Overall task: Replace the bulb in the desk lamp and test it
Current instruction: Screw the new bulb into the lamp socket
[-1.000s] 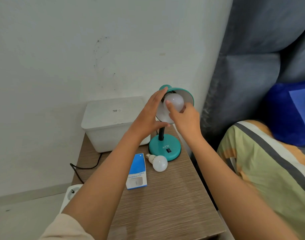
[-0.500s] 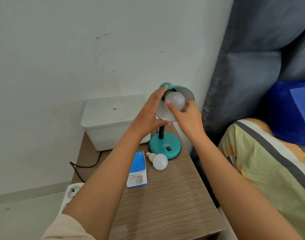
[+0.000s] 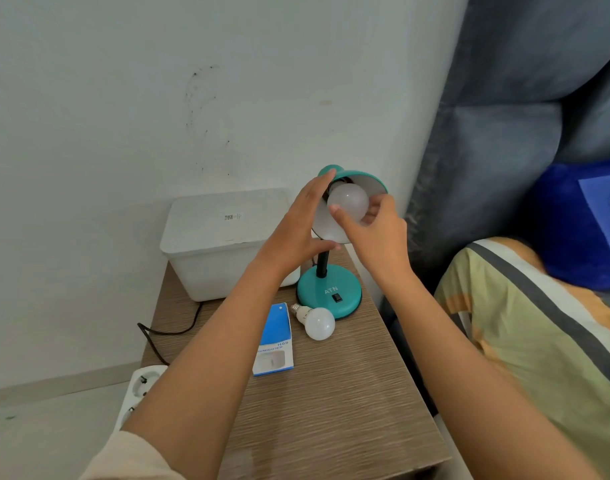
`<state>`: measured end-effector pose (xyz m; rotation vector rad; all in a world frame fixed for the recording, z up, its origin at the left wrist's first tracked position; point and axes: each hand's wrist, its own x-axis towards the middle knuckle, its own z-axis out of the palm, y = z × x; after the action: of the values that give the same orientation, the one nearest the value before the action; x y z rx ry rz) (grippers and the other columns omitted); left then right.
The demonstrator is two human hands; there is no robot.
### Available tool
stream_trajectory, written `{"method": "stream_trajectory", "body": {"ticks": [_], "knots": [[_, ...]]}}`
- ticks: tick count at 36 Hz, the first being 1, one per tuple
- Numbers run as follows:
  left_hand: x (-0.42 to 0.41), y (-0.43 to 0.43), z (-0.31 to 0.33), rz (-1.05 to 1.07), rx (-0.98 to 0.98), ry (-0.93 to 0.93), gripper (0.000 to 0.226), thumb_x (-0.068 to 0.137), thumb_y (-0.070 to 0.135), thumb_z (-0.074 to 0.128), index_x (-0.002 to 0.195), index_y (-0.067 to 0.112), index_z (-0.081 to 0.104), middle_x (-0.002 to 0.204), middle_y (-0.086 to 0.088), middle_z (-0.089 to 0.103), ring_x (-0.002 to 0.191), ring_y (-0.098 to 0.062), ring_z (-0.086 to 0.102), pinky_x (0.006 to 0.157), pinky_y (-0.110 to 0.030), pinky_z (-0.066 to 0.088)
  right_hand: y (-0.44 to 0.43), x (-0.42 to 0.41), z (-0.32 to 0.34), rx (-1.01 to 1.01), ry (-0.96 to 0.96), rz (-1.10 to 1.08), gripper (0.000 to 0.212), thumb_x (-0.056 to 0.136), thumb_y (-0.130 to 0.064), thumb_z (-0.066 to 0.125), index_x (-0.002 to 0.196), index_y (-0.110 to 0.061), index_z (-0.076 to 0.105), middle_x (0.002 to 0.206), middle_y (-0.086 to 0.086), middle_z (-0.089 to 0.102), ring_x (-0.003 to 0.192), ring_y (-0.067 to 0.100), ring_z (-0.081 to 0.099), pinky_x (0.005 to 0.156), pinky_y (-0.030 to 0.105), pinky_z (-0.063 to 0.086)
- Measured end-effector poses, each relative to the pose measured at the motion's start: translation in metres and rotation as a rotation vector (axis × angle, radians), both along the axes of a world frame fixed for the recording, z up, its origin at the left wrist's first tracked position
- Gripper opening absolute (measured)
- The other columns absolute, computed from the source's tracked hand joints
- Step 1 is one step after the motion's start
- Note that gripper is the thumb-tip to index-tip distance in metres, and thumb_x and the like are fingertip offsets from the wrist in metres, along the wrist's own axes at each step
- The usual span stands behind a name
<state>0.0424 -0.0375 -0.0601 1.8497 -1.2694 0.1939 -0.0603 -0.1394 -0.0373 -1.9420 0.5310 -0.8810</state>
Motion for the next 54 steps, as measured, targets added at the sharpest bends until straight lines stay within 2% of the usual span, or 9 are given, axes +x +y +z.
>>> {"method": "stream_trajectory", "body": {"ticks": [10, 14, 19, 23, 33, 39, 45, 51, 54], "knots": [[0.000, 0.000, 0.000, -0.003, 0.000, -0.013, 0.109, 0.064, 0.009, 0.085, 0.142, 0.030, 0.012, 0.145, 0.013, 0.020, 0.130, 0.010, 0.018, 0.105, 0.001, 0.013, 0.001, 0.003, 0.000, -0.043, -0.028, -0.019, 0.060, 0.079, -0.039, 0.069, 0.126, -0.010, 0.044, 0.121, 0.005, 0.056, 0.109, 0.016, 0.054, 0.088, 0.026, 0.047], [0.000, 0.000, 0.000, 0.002, 0.000, -0.016, 0.108, 0.064, 0.008, 0.085, 0.141, 0.031, 0.012, 0.144, 0.012, 0.020, 0.129, 0.010, 0.018, 0.104, 0.002, 0.013, 0.001, 0.003, -0.003, 0.064, 0.018, -0.003, 0.053, 0.083, -0.044, 0.063, 0.121, -0.010, 0.048, 0.108, 0.005, 0.063, 0.087, 0.011, 0.058, 0.064, 0.012, 0.042], [0.000, -0.001, -0.001, -0.002, 0.000, -0.009, 0.108, 0.065, 0.010, 0.085, 0.141, 0.031, 0.011, 0.144, 0.012, 0.020, 0.130, 0.009, 0.018, 0.105, 0.001, 0.013, 0.008, 0.000, -0.006, -0.078, -0.043, -0.051, 0.056, 0.082, -0.036, 0.066, 0.128, -0.012, 0.044, 0.123, 0.006, 0.058, 0.110, 0.016, 0.056, 0.093, 0.027, 0.048], [0.000, 0.000, 0.000, 0.002, 0.000, 0.002, 0.109, 0.064, 0.007, 0.085, 0.141, 0.031, 0.011, 0.144, 0.012, 0.020, 0.128, 0.010, 0.018, 0.104, 0.002, 0.013, 0.001, 0.001, 0.001, 0.025, -0.007, -0.040, 0.048, 0.083, -0.042, 0.064, 0.117, -0.010, 0.053, 0.095, -0.001, 0.060, 0.099, 0.018, 0.061, 0.075, 0.015, 0.047], [0.001, 0.000, 0.001, 0.004, 0.005, -0.002, 0.109, 0.064, 0.008, 0.084, 0.143, 0.029, 0.012, 0.143, 0.013, 0.021, 0.128, 0.011, 0.018, 0.103, 0.002, 0.014, 0.000, 0.008, 0.000, 0.186, -0.032, -0.023, 0.049, 0.078, -0.050, 0.064, 0.111, -0.015, 0.054, 0.104, 0.005, 0.064, 0.093, 0.020, 0.065, 0.086, 0.034, 0.054], [0.000, -0.002, -0.001, -0.015, -0.008, -0.008, 0.108, 0.064, 0.008, 0.085, 0.141, 0.028, 0.013, 0.144, 0.010, 0.021, 0.130, 0.008, 0.019, 0.105, 0.000, 0.014, 0.003, 0.005, 0.000, -0.172, -0.009, -0.025, 0.061, 0.078, -0.031, 0.071, 0.129, -0.011, 0.045, 0.126, 0.005, 0.055, 0.116, 0.018, 0.052, 0.099, 0.033, 0.045], [0.000, -0.001, -0.001, 0.004, -0.002, -0.014, 0.108, 0.064, 0.007, 0.085, 0.142, 0.028, 0.013, 0.142, 0.011, 0.021, 0.127, 0.011, 0.019, 0.103, 0.002, 0.014, 0.001, 0.005, 0.001, 0.026, -0.019, -0.054, 0.040, 0.081, -0.042, 0.066, 0.103, -0.010, 0.059, 0.097, 0.008, 0.068, 0.073, 0.006, 0.057, 0.059, 0.008, 0.044], [-0.001, -0.002, -0.002, -0.004, -0.006, -0.015, 0.107, 0.066, 0.009, 0.085, 0.142, 0.028, 0.013, 0.143, 0.010, 0.022, 0.130, 0.007, 0.020, 0.105, 0.000, 0.015, 0.004, 0.005, -0.004, -0.152, -0.021, -0.031, 0.063, 0.076, -0.034, 0.073, 0.128, -0.014, 0.044, 0.127, 0.005, 0.055, 0.115, 0.018, 0.052, 0.097, 0.034, 0.047], [-0.001, -0.001, -0.001, 0.002, -0.009, -0.004, 0.108, 0.064, 0.007, 0.085, 0.142, 0.028, 0.013, 0.143, 0.011, 0.022, 0.128, 0.011, 0.019, 0.103, 0.002, 0.014, 0.002, 0.003, 0.001, -0.025, -0.014, -0.038, 0.052, 0.077, -0.036, 0.072, 0.118, -0.010, 0.052, 0.111, 0.006, 0.062, 0.095, 0.015, 0.059, 0.077, 0.021, 0.050]]}}
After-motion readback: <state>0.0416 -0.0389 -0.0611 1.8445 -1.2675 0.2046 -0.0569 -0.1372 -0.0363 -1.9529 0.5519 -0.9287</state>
